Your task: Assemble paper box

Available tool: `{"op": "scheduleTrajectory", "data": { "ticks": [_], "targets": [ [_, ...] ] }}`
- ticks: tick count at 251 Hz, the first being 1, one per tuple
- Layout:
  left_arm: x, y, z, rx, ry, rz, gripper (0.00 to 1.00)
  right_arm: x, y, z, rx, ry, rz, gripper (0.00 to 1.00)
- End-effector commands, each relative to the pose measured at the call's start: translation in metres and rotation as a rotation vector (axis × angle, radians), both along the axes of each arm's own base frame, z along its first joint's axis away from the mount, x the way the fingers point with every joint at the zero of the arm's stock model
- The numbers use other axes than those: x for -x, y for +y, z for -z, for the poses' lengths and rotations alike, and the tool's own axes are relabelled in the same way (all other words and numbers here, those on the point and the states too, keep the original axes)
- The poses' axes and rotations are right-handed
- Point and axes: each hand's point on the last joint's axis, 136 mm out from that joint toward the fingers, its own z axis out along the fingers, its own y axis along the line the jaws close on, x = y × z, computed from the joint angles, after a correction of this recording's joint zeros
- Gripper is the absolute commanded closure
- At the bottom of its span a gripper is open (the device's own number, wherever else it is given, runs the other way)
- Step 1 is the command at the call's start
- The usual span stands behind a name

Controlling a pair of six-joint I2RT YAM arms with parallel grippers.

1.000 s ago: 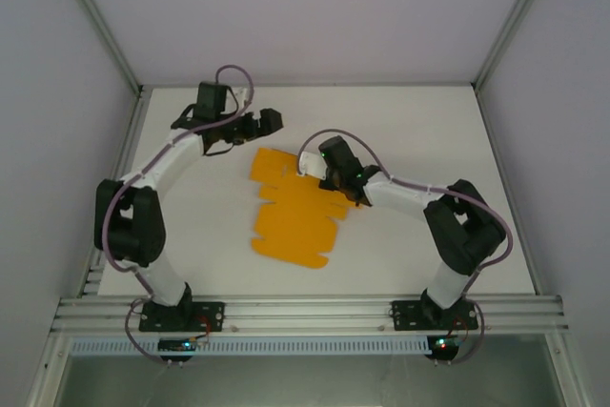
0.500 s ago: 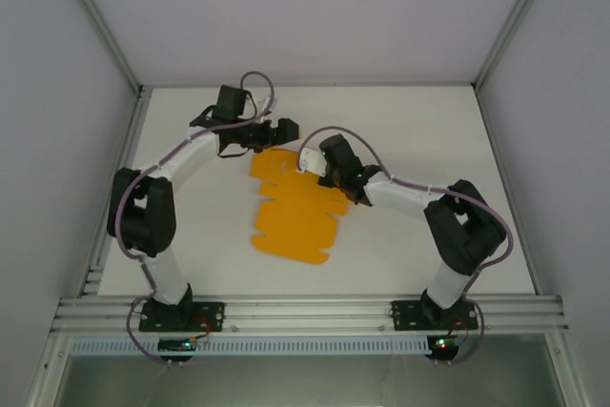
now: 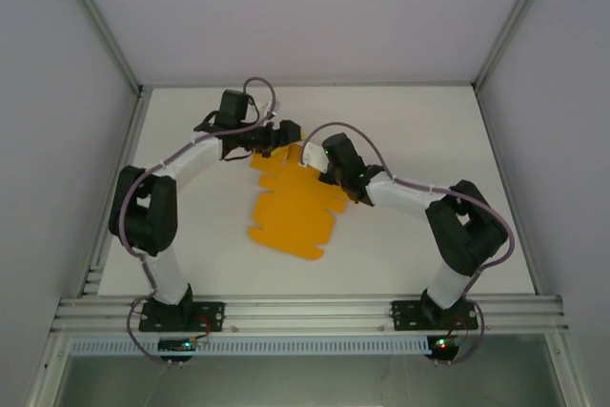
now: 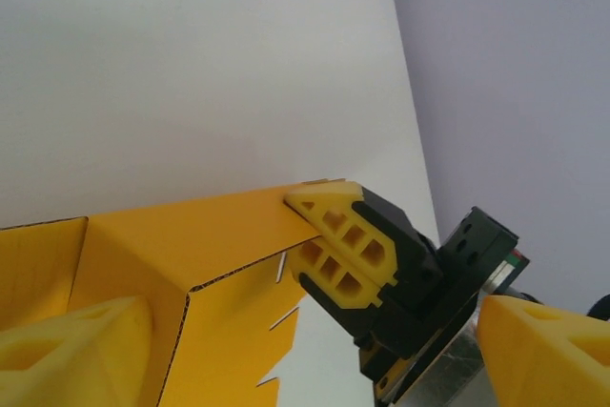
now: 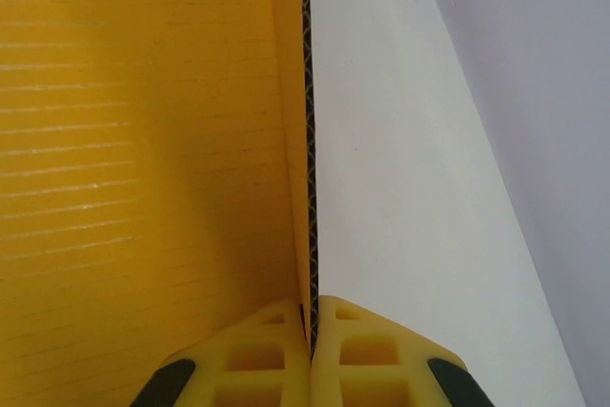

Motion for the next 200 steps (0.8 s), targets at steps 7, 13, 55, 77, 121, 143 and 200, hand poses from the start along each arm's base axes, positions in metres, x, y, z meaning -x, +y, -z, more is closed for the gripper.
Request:
{"op": "scheduleTrajectory", "data": {
  "ticks": [7, 13, 55, 77, 121, 143, 200],
  "targets": [
    [0.029, -0.038, -0.017, 0.148, 0.045, 0.149, 0.13, -0.006, 0.022, -0.040, -0.152, -0.097, -0.028, 1.00],
    [0.029, -0.039, -0.018, 0.152, 0.040, 0.149, 0.14, -0.006, 0.023, -0.040, -0.158, -0.097, -0.036, 1.00],
    [0.018, -0.046, -0.030, 0.263, 0.029, 0.117, 0.14, 0.000, 0.034, -0.040, -0.209, -0.076, -0.076, 1.00],
    [0.016, -0.048, -0.034, 0.283, 0.015, 0.113, 0.15, 0.000, 0.034, -0.041, -0.213, -0.085, -0.069, 1.00],
    [0.013, -0.038, -0.019, 0.171, -0.005, 0.066, 0.12, 0.006, 0.030, -0.046, -0.235, -0.069, -0.073, 1.00],
    [0.013, -0.019, -0.013, 0.066, -0.040, 0.014, 0.08, 0.003, 0.016, -0.045, -0.190, -0.076, -0.038, 1.00],
    [0.018, 0.079, 0.003, -0.325, -0.186, -0.229, 0.00, -0.002, -0.030, -0.045, -0.052, -0.061, 0.039, 1.00]
  ]
}}
